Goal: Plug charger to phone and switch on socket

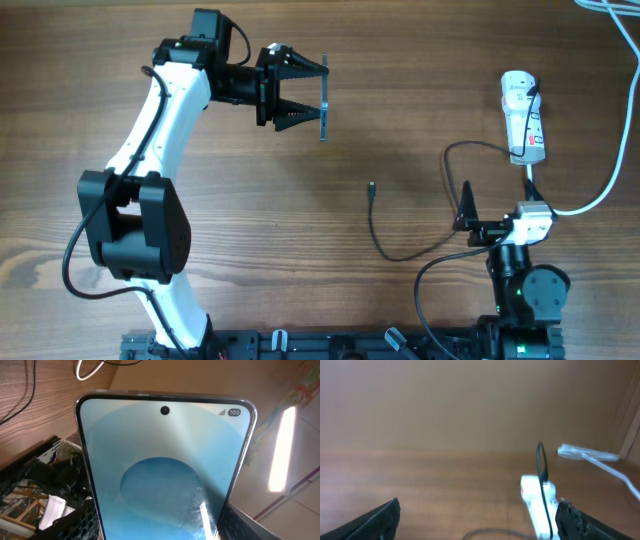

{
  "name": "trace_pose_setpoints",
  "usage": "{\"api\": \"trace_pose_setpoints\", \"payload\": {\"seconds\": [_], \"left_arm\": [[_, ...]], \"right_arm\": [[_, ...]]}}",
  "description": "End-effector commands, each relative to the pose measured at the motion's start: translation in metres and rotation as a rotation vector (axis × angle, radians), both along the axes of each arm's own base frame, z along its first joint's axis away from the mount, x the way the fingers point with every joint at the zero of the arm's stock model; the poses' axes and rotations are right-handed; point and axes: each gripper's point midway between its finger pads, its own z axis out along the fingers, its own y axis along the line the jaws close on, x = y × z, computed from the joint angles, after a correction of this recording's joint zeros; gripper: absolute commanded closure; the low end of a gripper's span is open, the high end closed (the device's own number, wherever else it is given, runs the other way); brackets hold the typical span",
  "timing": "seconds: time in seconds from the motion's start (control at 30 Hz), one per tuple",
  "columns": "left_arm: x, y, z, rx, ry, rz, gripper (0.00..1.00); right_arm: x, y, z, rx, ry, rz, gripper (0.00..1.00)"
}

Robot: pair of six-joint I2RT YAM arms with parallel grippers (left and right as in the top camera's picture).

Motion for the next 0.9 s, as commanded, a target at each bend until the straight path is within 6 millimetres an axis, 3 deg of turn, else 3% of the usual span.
{"api": "trace_pose_setpoints", "payload": {"seconds": [0.0,0.07,0.2,0.33,0.43,0.53,0.73,0.87], "left_arm": [[-0.006,0.003,0.020,-0.056,-0.010,-0.008,0.30],[-0.006,0.003,0.020,-0.056,-0.006,-0.007,0.30],[-0.006,0.003,0.020,-0.054,0.012,-0.007,0.30],[-0.006,0.003,0.020,-0.054,0.011,-0.007,0.30],[-0.006,0.003,0.020,-0.054,0.012,-0.007,0.30],[-0.006,0.003,0.020,-0.053,0.020,-0.007,0.30],[-0.006,0.003,0.020,-0.051,0.034,-0.007,0.30],[-0.006,0.003,0.020,-0.051,0.034,-0.007,0.31]], "right_arm": [[-0.002,0.014,0.013,0.063,-0.053,0.084,0.00],[-0.002,0.018,0.005,0.088,-0.015,0.109,0.00],[-0.004,0.019,0.024,0.094,-0.094,0.117,0.00],[-0.012,0.030,0.053,0.116,-0.210,0.193,0.00],[-0.027,0.057,0.078,-0.055,-0.329,0.331,0.00],[-0.029,0.055,0.095,-0.093,-0.334,0.313,0.00],[0.000,0.023,0.113,-0.048,-0.061,0.131,0.00],[0.029,0.021,0.114,-0.092,0.143,0.129,0.00]]}}
